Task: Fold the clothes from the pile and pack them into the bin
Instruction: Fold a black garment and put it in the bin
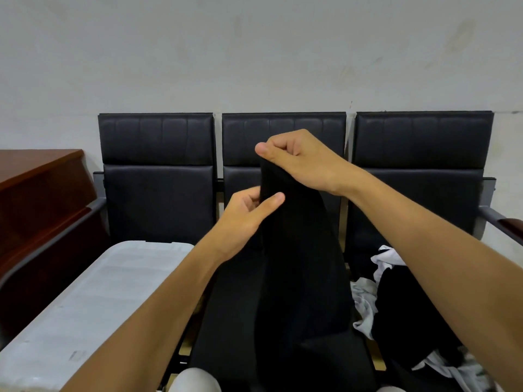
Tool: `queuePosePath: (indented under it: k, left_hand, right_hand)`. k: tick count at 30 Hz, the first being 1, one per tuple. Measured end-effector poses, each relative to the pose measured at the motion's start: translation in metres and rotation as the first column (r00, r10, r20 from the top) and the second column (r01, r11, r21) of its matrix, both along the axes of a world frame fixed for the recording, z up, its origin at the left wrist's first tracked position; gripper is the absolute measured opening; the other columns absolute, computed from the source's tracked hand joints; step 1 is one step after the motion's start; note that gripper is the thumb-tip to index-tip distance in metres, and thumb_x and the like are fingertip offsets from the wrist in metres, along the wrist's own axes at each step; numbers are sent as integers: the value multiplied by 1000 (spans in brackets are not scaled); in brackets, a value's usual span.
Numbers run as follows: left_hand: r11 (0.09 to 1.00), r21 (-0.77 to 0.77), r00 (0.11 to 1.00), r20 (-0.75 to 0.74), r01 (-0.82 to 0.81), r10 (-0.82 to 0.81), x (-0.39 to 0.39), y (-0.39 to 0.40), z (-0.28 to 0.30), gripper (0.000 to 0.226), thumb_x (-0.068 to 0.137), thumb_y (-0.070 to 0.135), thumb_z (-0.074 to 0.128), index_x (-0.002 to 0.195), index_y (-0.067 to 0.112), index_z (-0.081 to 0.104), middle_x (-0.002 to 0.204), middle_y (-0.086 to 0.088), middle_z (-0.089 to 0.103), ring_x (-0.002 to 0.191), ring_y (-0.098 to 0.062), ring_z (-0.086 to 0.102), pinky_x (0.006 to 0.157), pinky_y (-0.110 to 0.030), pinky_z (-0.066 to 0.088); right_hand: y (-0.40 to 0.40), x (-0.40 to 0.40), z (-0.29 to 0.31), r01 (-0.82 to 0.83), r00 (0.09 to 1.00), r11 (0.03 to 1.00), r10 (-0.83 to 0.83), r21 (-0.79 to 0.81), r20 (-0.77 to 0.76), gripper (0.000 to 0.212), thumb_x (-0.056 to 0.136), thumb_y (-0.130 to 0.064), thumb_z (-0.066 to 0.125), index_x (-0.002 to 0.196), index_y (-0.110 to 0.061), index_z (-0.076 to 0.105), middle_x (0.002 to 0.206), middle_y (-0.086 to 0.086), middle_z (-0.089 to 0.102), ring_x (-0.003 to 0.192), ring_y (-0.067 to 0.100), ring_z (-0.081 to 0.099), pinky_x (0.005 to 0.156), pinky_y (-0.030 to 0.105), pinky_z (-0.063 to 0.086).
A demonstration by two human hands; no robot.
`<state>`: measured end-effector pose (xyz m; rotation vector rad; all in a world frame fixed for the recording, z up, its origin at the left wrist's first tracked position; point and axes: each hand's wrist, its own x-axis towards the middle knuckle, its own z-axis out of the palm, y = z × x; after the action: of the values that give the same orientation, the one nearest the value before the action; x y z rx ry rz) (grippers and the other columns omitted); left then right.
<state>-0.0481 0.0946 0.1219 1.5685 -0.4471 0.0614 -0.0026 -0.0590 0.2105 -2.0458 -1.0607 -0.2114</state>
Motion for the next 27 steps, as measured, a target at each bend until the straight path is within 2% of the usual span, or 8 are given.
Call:
queuePosePath:
  k: [4,7,10,13,17,21,24,27]
  left_hand:
    - [998,-37,992,-115,41,-45,-7,-1,-22,26,99,20,52,120,9,63,116,-7,72,111,-22,67,90,-31,55]
    - [982,170,975,-220,83,-44,-13,7,-46,24,91,16,67,115,18,67,111,2,74,106,-15,69,86,-26,56]
    - [916,375,947,-320,144,-18,-15,27,-71,23,90,18,70,113,21,67,107,11,74,102,-7,70,82,-19,55]
    - [856,515,971,-181,-41,155,-9,51,-86,8,93,19,66,91,16,74,81,7,75,79,-5,71,70,-18,54]
    - [735,586,918,43,-342,393,15,94,-81,28,86,17,75,60,26,69,55,9,65,54,0,59,56,-19,46]
    - [626,625,872,206,-467,444,32,121,-61,21,87,20,73,67,25,70,65,0,69,62,-12,64,62,-25,50]
    - [535,685,857,282,-495,432,38,132,-50,18,93,26,66,75,23,70,70,-2,69,70,-19,67,69,-40,57]
    - [459,708,826,331,-537,456,39,145,-44,18,92,28,66,75,24,70,70,0,69,70,-19,66,71,-44,57]
  right_hand:
    - [-23,10,-5,163,978,983,-150,-86,142,50,103,-34,50,58,-14,42,54,-4,36,49,6,36,55,15,33]
    - [-49,24,-7,346,904,929,-293,-132,312,50,102,-34,51,57,-19,36,54,-5,37,51,10,37,58,27,26]
    - [-80,36,-8,463,847,883,-412,-84,337,50,103,-32,49,58,-14,35,55,-3,36,52,12,36,58,29,25]
    - [-111,43,-17,525,823,848,-487,-65,293,52,103,-35,47,60,-6,42,56,7,41,53,19,36,57,24,33]
    - [-139,46,-36,521,849,849,-504,-94,156,46,101,-35,51,70,-2,60,62,9,53,54,12,46,56,26,37]
    - [-149,43,-49,429,901,902,-431,-40,-60,16,98,-25,59,93,-17,72,89,-4,71,78,5,65,70,12,52]
    - [-145,42,-49,351,921,936,-337,39,-196,14,97,-24,61,95,-21,74,89,-9,74,83,3,69,74,14,53]
    - [-143,40,-47,301,922,952,-303,-46,-242,15,92,-23,66,103,-19,76,97,-5,76,90,3,69,80,17,53]
